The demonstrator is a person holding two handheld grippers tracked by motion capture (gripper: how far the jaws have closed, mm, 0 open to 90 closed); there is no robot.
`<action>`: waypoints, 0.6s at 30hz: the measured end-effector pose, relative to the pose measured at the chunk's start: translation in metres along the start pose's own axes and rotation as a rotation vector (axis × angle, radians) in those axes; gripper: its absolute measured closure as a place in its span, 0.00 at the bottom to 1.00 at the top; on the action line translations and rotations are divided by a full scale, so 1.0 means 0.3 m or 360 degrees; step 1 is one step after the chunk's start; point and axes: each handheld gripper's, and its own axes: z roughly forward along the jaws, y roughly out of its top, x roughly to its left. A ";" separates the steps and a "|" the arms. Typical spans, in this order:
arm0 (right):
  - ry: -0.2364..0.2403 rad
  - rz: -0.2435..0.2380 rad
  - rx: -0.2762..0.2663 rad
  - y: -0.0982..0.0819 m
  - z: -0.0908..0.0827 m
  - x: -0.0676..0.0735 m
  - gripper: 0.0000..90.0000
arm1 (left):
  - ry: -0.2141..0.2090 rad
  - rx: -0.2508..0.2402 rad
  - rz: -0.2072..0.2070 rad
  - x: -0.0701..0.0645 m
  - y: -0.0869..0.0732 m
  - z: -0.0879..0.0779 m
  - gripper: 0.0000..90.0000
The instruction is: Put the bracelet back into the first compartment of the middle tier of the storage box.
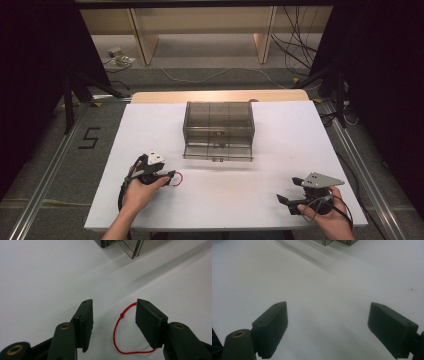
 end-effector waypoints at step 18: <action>0.0004 -0.0001 -0.0006 0.000 0.001 0.000 0.19 | -0.0072 0.0141 0.0003 -0.011 0.025 0.039 0.79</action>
